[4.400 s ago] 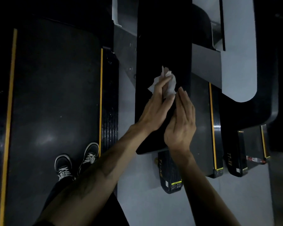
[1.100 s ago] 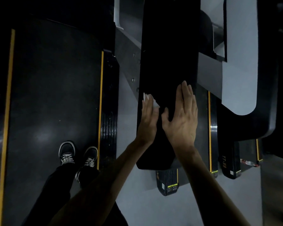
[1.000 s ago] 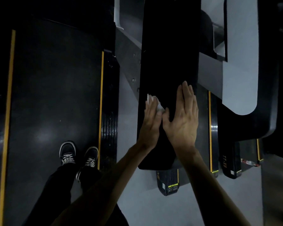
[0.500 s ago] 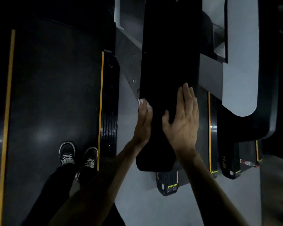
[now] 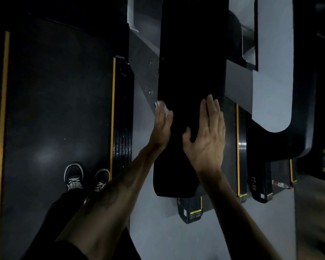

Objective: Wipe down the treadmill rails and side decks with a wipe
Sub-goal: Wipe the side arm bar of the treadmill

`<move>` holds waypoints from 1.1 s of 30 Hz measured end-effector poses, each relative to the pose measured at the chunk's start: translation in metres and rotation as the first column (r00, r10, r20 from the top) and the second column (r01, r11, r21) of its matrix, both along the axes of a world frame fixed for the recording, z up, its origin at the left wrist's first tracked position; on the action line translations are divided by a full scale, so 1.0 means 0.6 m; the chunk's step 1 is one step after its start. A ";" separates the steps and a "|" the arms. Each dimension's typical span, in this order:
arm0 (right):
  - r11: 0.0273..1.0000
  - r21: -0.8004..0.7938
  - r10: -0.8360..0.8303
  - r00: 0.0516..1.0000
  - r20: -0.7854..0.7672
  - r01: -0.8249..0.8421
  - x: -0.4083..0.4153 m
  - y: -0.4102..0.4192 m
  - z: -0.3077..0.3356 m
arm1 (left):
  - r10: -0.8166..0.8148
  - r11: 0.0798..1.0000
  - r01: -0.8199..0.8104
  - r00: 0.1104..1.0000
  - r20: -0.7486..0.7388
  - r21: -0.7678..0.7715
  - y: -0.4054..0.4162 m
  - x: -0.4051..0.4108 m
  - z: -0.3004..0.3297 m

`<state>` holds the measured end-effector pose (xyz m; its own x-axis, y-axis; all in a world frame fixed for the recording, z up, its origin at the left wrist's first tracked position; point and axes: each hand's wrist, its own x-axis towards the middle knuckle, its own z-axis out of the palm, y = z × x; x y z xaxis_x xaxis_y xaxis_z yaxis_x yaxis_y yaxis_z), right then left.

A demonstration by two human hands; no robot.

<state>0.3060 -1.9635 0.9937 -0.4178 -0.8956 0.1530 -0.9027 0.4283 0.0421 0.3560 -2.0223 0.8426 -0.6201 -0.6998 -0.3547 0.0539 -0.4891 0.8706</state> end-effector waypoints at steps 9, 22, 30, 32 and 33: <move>1.000 -0.006 0.001 1.000 0.000 -0.001 0.002 0.002 -0.002 | 0.032 0.997 -0.033 0.999 0.024 0.066 0.066 0.041 0.054; 1.000 0.017 -0.004 1.000 -0.007 0.004 -0.002 0.000 -0.002 | -0.001 0.988 0.010 0.999 -0.054 0.154 -0.005 -0.008 -0.038; 1.000 0.007 -0.006 1.000 0.004 0.006 0.001 0.000 0.000 | 0.062 0.995 -0.062 0.998 -0.006 0.075 0.043 0.012 0.025; 1.000 0.005 -0.003 1.000 0.004 0.003 0.001 0.000 -0.001 | 0.081 0.997 -0.082 0.995 -0.066 -0.004 0.019 -0.005 0.050; 1.000 0.003 -0.002 1.000 0.003 0.002 0.001 0.000 -0.002 | 0.085 0.996 -0.087 0.993 -0.079 -0.022 0.003 -0.011 0.061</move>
<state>0.3067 -1.9634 0.9928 -0.4197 -0.8953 0.1495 -0.9021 0.4296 0.0403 0.3496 -2.0204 0.8792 -0.5827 -0.7595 -0.2891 0.1630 -0.4577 0.8740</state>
